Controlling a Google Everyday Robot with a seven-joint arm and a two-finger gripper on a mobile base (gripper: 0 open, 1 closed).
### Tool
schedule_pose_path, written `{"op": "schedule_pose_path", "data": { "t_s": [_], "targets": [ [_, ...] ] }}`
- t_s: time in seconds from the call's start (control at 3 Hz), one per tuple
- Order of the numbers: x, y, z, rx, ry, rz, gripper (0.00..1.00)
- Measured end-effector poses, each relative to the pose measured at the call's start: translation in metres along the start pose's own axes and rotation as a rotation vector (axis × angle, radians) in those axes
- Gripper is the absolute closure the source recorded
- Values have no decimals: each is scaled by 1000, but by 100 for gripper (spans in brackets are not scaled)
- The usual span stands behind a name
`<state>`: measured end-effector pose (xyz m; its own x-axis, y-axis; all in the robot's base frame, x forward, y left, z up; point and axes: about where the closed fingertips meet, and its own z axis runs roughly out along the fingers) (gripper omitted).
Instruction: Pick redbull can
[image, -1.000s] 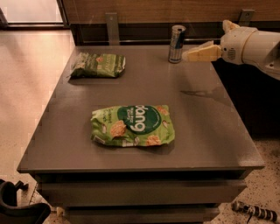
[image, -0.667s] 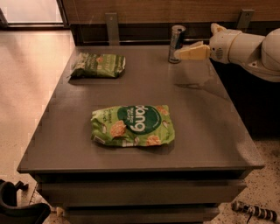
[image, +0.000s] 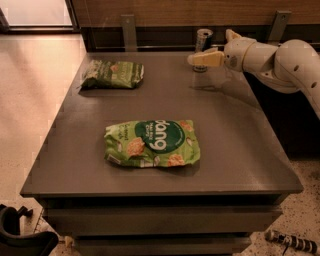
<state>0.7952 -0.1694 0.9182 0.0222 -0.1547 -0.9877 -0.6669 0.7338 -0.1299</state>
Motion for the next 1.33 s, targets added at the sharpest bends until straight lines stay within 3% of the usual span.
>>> {"op": "schedule_pose_path", "data": {
  "t_s": [0.33, 1.33],
  "targets": [
    [16, -8, 21, -7, -26, 41, 1],
    [27, -7, 39, -23, -33, 68, 69]
  ]
}}
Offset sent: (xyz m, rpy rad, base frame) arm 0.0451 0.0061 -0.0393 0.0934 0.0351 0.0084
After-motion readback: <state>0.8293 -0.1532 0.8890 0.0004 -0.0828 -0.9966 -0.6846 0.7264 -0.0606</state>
